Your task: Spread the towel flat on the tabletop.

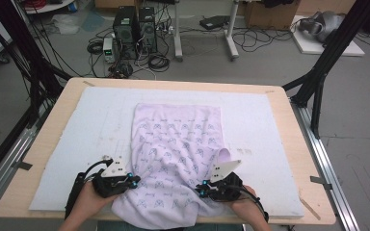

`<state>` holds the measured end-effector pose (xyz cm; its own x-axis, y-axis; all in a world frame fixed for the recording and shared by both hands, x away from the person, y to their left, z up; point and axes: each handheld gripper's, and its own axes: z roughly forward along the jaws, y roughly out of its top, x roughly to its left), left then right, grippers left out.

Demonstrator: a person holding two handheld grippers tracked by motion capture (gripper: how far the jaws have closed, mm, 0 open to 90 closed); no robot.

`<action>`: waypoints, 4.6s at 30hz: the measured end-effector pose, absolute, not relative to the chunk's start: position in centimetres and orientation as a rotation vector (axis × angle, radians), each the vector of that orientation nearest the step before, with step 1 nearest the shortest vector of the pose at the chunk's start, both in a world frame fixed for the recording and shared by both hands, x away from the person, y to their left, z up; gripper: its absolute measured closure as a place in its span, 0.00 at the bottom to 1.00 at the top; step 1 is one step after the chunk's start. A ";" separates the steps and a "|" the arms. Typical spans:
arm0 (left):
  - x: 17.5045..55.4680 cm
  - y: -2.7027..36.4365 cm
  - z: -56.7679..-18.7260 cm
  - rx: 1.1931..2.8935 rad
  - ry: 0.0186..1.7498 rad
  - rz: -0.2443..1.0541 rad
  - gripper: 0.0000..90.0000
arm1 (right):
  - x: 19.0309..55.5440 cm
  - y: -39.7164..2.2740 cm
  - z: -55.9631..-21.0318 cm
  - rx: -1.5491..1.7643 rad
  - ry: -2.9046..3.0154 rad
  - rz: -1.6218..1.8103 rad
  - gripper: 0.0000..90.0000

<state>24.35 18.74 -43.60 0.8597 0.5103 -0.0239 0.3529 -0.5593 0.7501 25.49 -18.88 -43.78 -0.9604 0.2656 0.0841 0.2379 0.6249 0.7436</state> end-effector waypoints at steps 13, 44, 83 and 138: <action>21.7 20.4 -41.0 2.184 0.593 0.254 0.66 | 23.1 -20.3 -40.2 0.325 2.786 1.341 0.78; 20.0 20.6 -41.9 2.209 0.593 0.250 0.95 | 22.3 -22.4 -41.8 0.378 2.829 1.293 0.95; 31.7 19.9 -40.9 2.105 0.868 0.393 0.96 | 32.6 -23.5 -43.6 0.740 2.692 1.102 0.66; 33.1 21.9 -39.2 2.073 0.945 0.468 0.96 | 33.6 -22.8 -43.9 0.719 2.677 1.054 0.69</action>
<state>33.13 21.93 -39.21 0.6533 0.7571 0.0060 0.4641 -0.4067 0.7869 33.59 -22.77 -43.85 -0.8678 0.4968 0.0128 0.3722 0.6326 0.6791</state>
